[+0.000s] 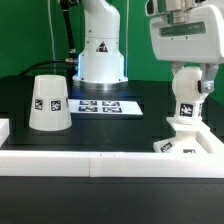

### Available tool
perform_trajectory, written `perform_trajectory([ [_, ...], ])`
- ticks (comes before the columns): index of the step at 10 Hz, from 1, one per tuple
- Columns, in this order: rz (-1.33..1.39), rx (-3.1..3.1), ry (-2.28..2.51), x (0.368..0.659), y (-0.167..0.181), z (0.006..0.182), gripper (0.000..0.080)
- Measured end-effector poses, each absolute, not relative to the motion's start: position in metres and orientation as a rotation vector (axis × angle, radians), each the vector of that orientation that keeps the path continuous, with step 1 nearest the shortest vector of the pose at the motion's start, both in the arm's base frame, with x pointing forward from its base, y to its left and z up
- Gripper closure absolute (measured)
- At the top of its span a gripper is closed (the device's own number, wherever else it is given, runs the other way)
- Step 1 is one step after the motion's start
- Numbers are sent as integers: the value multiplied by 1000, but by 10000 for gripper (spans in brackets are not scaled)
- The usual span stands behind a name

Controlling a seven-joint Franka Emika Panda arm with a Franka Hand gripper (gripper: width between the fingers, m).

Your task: Assemble lamp

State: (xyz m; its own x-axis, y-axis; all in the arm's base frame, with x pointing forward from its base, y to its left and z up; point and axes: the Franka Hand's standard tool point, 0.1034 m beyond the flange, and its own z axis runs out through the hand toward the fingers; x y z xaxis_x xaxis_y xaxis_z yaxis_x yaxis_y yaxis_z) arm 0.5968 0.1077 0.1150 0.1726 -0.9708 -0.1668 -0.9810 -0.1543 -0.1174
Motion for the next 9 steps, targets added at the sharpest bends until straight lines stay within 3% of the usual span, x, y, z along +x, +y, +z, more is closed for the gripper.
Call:
perform_trajectory([
  [9,206,-1646,2362,601,105,115,209],
])
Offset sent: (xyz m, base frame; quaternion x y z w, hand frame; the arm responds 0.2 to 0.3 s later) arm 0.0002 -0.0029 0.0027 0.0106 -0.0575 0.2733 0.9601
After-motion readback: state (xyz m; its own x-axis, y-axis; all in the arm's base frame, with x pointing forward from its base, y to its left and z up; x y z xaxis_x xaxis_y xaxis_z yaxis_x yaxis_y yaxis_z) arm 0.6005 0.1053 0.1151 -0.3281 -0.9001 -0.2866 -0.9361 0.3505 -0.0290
